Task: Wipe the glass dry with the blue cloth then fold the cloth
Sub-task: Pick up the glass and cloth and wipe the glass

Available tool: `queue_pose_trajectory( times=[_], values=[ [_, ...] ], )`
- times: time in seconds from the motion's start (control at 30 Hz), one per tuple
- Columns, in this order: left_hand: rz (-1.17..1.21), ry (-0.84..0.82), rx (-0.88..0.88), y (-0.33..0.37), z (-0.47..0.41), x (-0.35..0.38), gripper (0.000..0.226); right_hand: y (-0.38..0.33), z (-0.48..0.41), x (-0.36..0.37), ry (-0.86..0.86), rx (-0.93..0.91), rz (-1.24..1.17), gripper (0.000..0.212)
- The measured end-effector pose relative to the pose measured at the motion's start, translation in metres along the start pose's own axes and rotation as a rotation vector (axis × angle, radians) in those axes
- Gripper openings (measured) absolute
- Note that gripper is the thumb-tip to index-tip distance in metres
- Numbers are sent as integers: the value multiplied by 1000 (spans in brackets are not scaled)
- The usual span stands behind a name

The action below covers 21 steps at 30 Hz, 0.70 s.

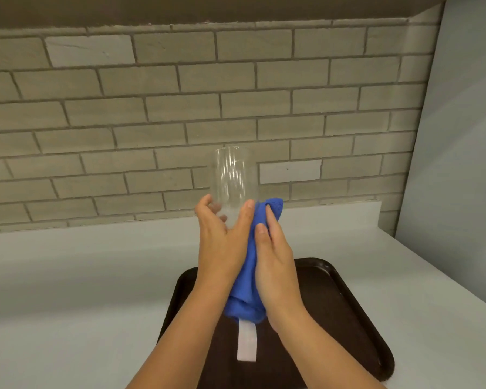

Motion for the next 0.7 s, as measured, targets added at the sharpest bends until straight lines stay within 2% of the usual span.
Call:
queue_pose_trajectory(
  times=[0.07,0.13,0.3,0.4,0.47,0.57,0.7],
  values=[
    [11,1,-89,-2,-4,-6,83,2,10,5,-60,-69,82,44],
    [100,-26,-192,-6,-8,-13,82,2,16,9,-126,-145,179,43],
    [645,-408,-289,-17,-1,-15,52,-18,8,21,-302,-432,518,44],
    [921,-508,-238,-14,5,-12,36,-42,-20,31,-312,-554,598,47],
    [894,-502,-239,-13,4,-12,44,-56,-43,35,-291,-487,538,51],
    [785,-503,-261,-12,3,-11,66,-61,-60,32,-216,-214,219,50],
    [711,-421,-304,-20,-2,-14,64,-26,-31,22,-130,-25,110,50]
  ],
)
Point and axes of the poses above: each hand's wrist, its own z-axis away from the middle knuckle, its own x-axis out of the palm, y = z × x, the point moved 3 cm from there along -z, towards the middle knuckle, and after that the axes turned 11 degrees about -z, right-handed, at the moved point
